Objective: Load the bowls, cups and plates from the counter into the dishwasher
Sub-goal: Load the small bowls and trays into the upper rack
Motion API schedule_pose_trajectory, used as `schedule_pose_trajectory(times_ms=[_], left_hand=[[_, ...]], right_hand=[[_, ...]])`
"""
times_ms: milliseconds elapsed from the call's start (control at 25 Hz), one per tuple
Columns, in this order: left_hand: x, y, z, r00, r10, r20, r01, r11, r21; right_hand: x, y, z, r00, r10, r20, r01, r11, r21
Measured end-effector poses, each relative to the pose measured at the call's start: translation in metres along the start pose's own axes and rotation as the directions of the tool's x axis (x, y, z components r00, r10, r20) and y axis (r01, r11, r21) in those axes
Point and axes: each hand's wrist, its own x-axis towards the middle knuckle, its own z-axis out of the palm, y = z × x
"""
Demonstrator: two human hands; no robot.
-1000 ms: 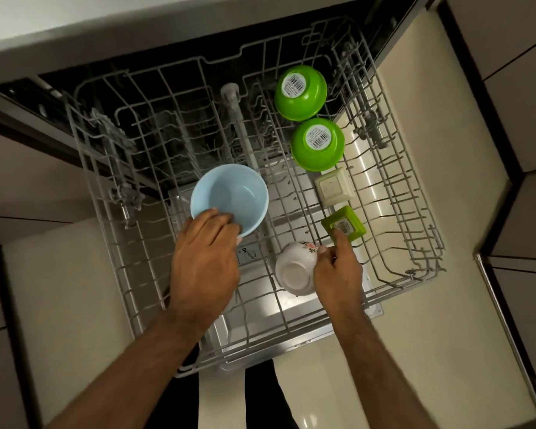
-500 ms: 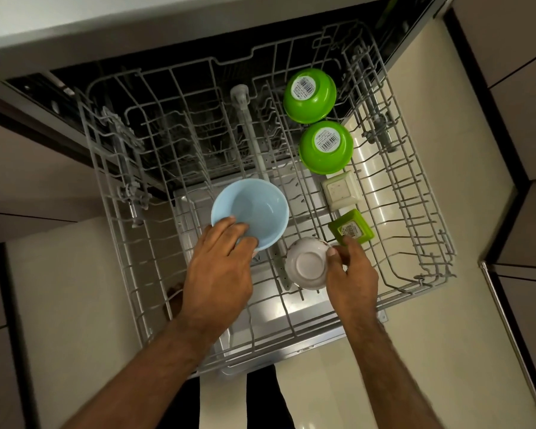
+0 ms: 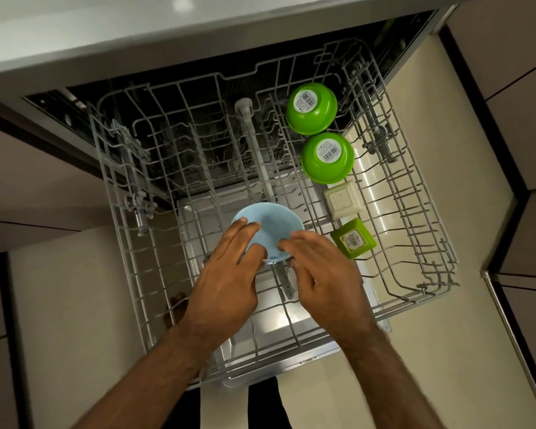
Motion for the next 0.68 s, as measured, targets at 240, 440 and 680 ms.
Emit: schedule_pose_trajectory(times_ms=[240, 440, 680], left_hand=[[0.003, 0.005, -0.014, 0.988, -0.129, -0.081, 0.115, 0.982, -0.152], [-0.004, 0.006, -0.016, 0.977, -0.203, -0.065, 0.192, 0.971, -0.141], [-0.018, 0.002, -0.011, 0.977, -0.208, -0.037, 0.203, 0.974, -0.098]], right_hand=[[0.025, 0.005, -0.015, 0.885, 0.461, -0.067, -0.366, 0.777, 0.513], [0.057, 0.043, 0.006, 0.504, 0.823, 0.262, -0.628, 0.141, 0.765], [0.063, 0.066, 0.030, 0.446, 0.879, 0.171, -0.732, 0.248, 0.635]])
